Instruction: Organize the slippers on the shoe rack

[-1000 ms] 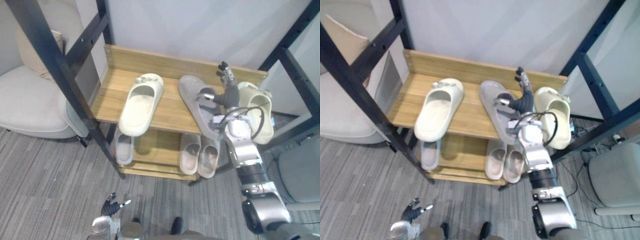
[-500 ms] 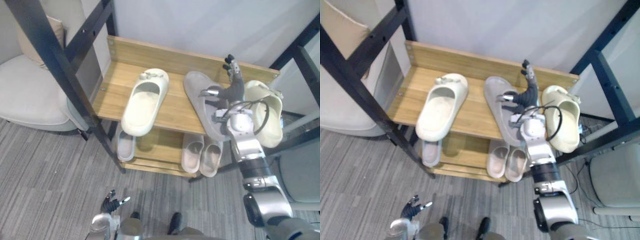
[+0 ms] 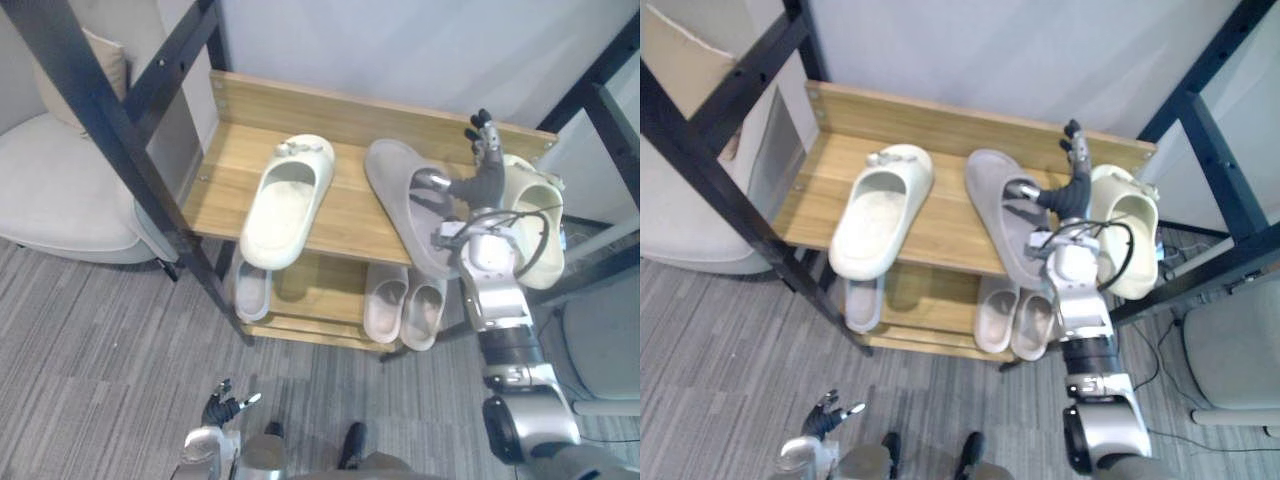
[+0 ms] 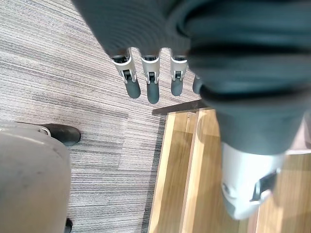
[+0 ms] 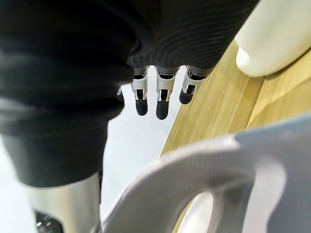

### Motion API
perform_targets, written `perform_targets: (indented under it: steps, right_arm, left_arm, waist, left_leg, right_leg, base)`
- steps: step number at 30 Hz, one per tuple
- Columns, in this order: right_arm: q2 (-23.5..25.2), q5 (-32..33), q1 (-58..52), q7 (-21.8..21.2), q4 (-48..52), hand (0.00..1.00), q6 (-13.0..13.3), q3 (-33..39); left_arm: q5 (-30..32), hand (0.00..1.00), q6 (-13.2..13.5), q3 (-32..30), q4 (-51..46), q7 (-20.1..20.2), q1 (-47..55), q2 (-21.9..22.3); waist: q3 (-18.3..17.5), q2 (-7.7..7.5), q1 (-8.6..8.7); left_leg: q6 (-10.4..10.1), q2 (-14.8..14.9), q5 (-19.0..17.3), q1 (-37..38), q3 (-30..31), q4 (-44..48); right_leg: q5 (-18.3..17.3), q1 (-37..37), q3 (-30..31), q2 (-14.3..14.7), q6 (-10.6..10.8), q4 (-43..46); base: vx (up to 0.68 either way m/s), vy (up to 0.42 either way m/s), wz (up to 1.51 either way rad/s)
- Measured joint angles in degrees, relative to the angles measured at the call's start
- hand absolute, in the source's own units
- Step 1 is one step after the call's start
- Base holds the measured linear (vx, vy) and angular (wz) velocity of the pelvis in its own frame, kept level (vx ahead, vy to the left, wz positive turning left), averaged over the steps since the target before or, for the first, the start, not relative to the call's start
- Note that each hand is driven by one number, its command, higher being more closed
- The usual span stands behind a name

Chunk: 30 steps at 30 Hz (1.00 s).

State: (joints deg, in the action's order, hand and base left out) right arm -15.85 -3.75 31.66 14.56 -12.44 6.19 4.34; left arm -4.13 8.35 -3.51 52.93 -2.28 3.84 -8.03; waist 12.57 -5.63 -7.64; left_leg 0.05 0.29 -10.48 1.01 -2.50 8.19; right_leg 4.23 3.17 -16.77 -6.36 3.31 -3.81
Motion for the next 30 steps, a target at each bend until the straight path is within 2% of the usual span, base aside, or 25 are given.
perform_targets:
  steps: [5, 17, 26, 30]
  right_arm:
    - [0.08, 1.61, -1.28, 0.03, 0.83, 0.00, 1.07, 0.11]
    - [0.08, 1.50, -2.51, -0.85, 0.83, 0.00, 0.99, 0.00]
    - [0.04, 0.99, -2.38, -1.08, 0.82, 0.00, -0.57, -0.02]
    - [0.02, -0.66, -1.21, -1.08, 0.29, 0.00, -2.02, -0.04]
  left_arm:
    - [0.08, 0.00, -0.03, 0.00, 0.01, 0.00, 0.00, -0.02]
    - [0.13, 0.00, -0.13, 0.02, 0.08, 0.01, 0.04, -0.05]
    - [0.12, 0.00, -0.13, 0.06, 0.10, 0.04, 0.04, -0.06]
    - [0.09, 0.00, -0.13, 0.12, 0.10, 0.07, 0.04, -0.08]
  waist:
    - [0.00, 0.00, 0.02]
    - [-0.01, 0.07, 0.01]
    - [-0.08, 0.07, -0.03]
    - [-0.11, 0.07, -0.03]
  left_leg:
    - [0.00, 0.01, 0.00, 0.11, 0.03, 0.03]
    - [-0.06, -0.03, 0.07, 0.90, -0.04, 0.01]
    - [-0.11, -0.33, 0.27, 0.76, 0.10, 0.01]
    - [-0.16, -0.35, 0.42, 0.57, 0.17, 0.00]
  right_leg:
    - [0.00, 0.13, -0.04, -0.01, 0.00, 0.01]
    - [-0.01, 0.85, -0.02, -0.02, 0.01, 0.02]
    - [-0.02, 0.82, -0.20, -0.01, 0.01, 0.03]
    - [-0.01, 0.70, -0.29, -0.02, 0.00, 0.02]
  base:
    - [0.00, 0.000, 0.00]
    - [-0.01, -0.002, 0.00]
    - [0.00, 0.000, 0.00]
    - [0.00, 0.000, 0.00]
